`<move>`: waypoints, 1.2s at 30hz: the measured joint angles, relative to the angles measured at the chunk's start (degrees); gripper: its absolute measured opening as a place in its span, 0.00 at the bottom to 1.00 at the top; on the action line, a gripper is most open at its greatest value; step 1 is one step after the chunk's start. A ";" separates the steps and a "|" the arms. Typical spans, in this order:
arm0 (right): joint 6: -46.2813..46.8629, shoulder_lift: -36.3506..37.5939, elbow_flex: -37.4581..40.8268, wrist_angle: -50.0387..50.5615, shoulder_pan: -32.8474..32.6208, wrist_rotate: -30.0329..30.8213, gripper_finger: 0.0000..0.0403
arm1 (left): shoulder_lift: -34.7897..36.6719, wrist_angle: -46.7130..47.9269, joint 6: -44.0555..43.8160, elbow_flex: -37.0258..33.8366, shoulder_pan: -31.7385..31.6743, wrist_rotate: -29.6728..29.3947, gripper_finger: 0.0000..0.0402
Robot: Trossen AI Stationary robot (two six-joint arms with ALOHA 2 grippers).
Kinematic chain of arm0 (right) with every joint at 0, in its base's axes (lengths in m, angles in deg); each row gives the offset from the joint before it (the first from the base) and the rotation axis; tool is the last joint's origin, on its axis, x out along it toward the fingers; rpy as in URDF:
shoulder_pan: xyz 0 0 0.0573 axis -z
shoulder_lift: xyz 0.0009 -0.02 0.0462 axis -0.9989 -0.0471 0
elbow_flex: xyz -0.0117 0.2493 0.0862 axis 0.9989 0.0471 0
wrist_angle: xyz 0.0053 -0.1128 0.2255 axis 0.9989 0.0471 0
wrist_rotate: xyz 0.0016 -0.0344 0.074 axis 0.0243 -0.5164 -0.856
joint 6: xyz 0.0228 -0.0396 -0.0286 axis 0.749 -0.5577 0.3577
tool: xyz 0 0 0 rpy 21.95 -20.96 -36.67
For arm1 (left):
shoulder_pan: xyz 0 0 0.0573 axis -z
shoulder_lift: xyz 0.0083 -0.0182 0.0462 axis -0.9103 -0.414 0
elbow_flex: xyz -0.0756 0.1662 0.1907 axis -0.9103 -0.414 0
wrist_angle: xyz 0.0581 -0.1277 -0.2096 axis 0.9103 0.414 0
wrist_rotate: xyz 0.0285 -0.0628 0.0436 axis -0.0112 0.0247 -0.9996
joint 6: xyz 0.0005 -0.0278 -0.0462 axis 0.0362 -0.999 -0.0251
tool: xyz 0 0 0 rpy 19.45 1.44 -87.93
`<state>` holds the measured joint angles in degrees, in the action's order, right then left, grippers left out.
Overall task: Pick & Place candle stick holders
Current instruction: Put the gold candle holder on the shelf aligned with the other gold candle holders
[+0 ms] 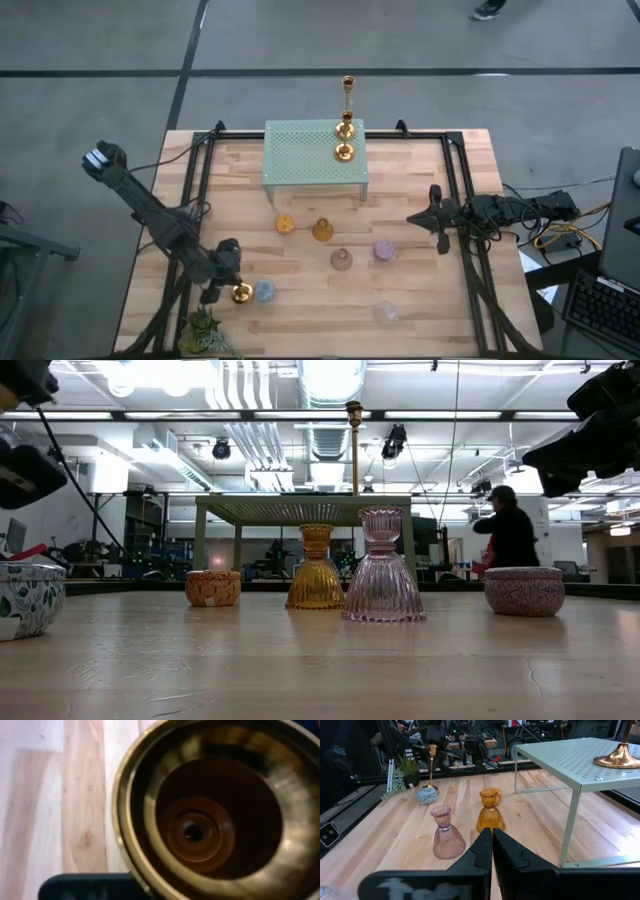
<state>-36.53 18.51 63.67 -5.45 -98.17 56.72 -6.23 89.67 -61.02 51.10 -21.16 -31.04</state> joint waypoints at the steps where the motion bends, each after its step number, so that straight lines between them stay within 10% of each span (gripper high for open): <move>1: 0.00 0.00 0.00 0.02 0.00 0.00 0.02 | 0.40 -0.02 -0.11 0.35 -0.02 -0.75 0.05; 11: 0.00 -0.02 0.00 0.00 0.00 0.02 0.02 | 6.22 5.66 0.42 5.94 -0.13 -6.89 0.05; 19: 0.00 -0.02 0.00 0.00 0.00 0.02 0.02 | 8.06 8.08 4.62 10.95 -5.47 -22.92 0.06; 36: 0.00 -0.02 0.00 0.01 0.01 0.02 0.02 | -8.10 1.34 21.53 26.94 -39.33 -7.89 0.06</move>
<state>-36.53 18.49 63.67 -5.44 -98.17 56.74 -14.32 91.01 -39.49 78.04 -60.50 -38.94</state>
